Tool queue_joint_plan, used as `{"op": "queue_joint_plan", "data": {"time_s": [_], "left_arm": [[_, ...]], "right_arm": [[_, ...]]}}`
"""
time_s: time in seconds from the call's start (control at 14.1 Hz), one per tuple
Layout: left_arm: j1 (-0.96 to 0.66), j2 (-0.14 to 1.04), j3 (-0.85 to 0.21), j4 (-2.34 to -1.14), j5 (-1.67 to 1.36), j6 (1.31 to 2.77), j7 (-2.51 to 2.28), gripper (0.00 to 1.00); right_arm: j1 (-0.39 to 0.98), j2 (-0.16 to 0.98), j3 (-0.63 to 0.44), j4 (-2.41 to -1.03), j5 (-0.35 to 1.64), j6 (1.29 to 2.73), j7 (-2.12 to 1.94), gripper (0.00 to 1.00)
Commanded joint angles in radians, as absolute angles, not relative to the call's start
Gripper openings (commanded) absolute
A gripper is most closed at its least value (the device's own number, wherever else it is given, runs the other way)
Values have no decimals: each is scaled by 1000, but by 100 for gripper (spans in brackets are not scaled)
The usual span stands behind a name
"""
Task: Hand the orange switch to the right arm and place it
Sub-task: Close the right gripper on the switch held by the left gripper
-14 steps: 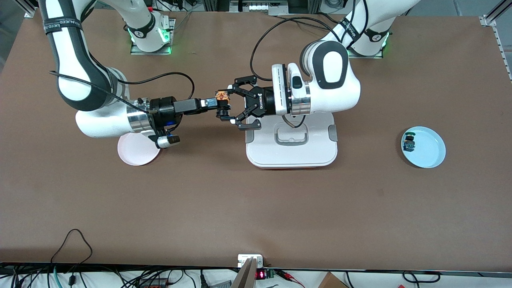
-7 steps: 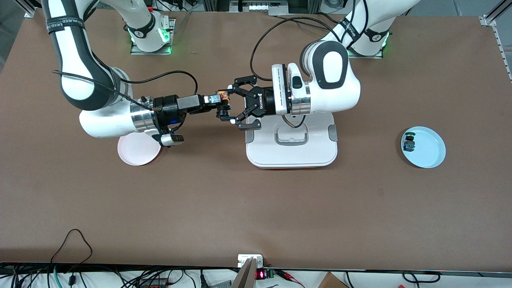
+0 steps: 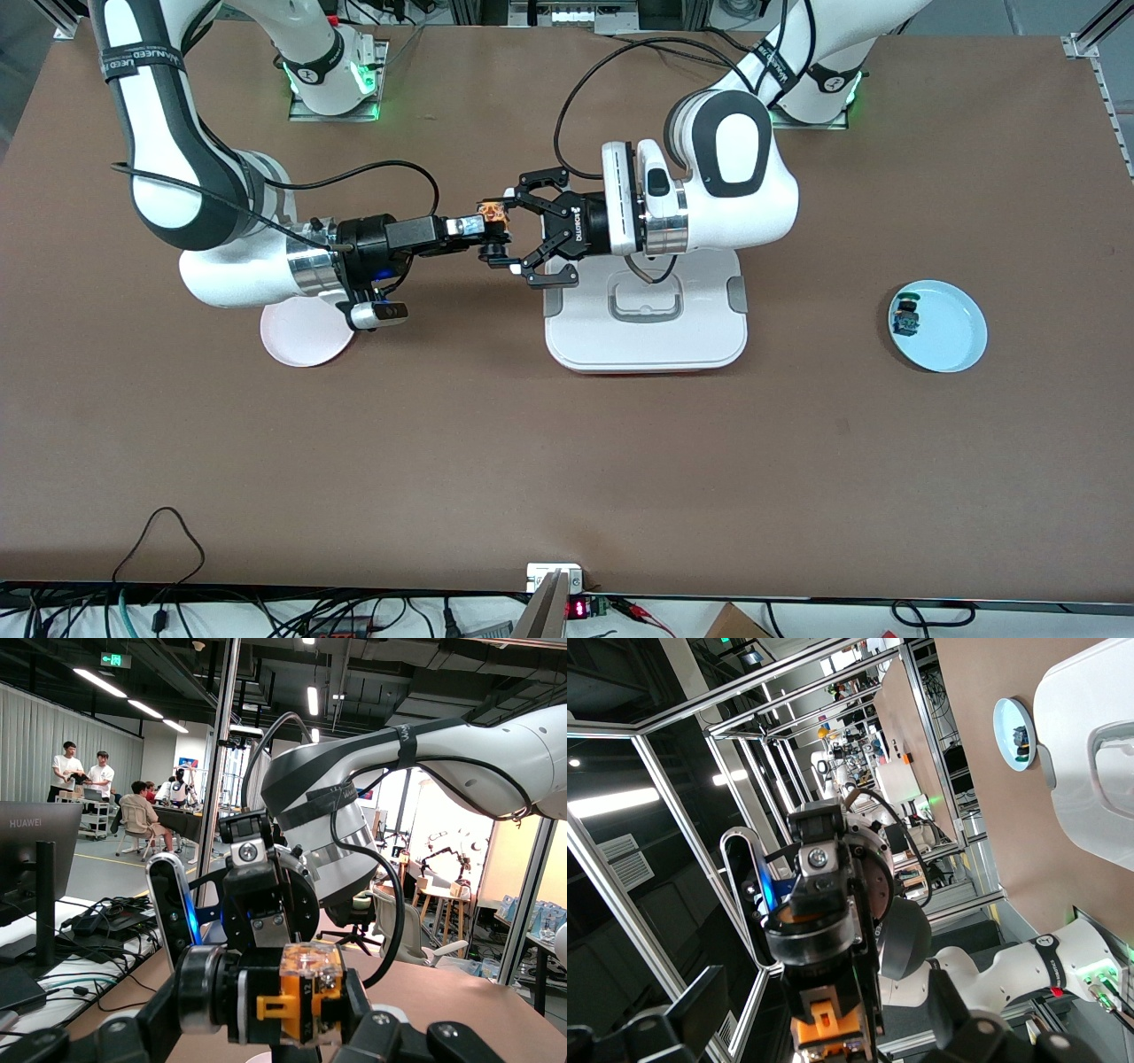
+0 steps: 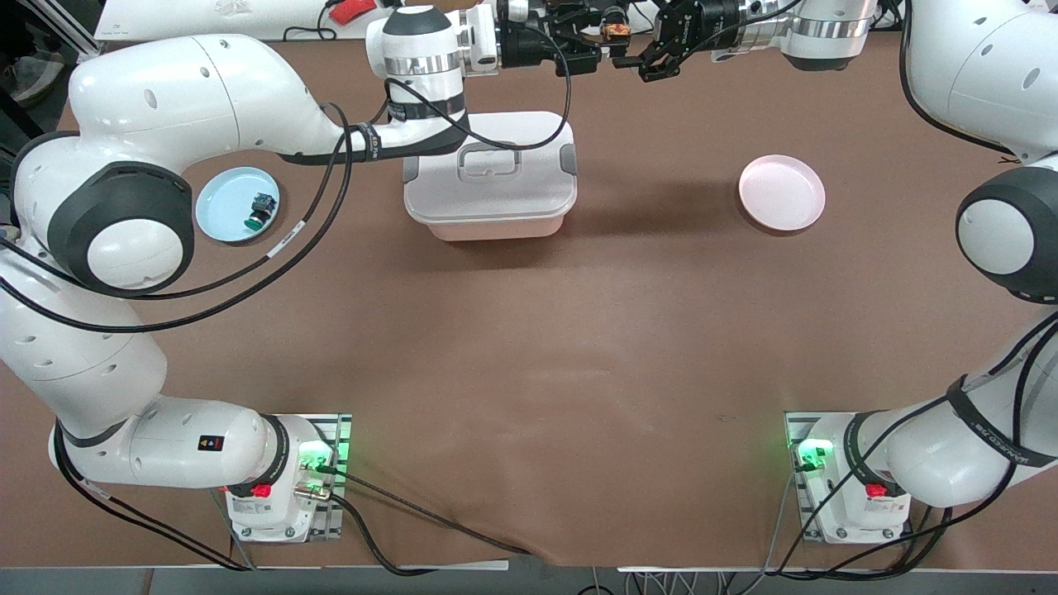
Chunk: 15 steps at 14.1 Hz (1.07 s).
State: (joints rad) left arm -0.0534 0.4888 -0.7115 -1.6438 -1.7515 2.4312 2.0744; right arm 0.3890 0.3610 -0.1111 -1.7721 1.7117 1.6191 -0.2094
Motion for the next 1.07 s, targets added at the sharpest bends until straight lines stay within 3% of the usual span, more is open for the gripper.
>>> {"op": "queue_joint_plan", "data": {"time_s": [0.0,0.21,0.28,0.36,0.43,0.57,0.64,0.99], "left_arm": [[-58,488,-715,-1632,-1790,2441,2105,4],[-58,489,-715,-1628,-1790,2442,2103,4],[-58,488,-715,-1628,-1790,2441,2103,4],[-58,488,-715,-1628,-1792,2441,2102,4],[-58,489,-715,-1628,-1790,2441,2102,4],[-58,488,-715,-1625,-1790,2441,2102,4],[-57,488,-715,-1624,-1790,2441,2102,4],[-58,489,-715,-1624,-1790,2441,2094,5]], "right_arm": [[397,374,-114,-1753,1736,1626,-225,96],[397,374,-114,-1753,1736,1632,-224,91],[396,374,-114,-1753,1736,1632,-229,84],[396,374,-114,-1753,1738,1634,-241,72],[396,374,-114,-1753,1744,1634,-245,51],[396,374,-114,-1755,1747,1635,-264,30],[394,373,-114,-1755,1747,1635,-268,15],[396,371,-114,-1755,1747,1635,-282,6]]}}
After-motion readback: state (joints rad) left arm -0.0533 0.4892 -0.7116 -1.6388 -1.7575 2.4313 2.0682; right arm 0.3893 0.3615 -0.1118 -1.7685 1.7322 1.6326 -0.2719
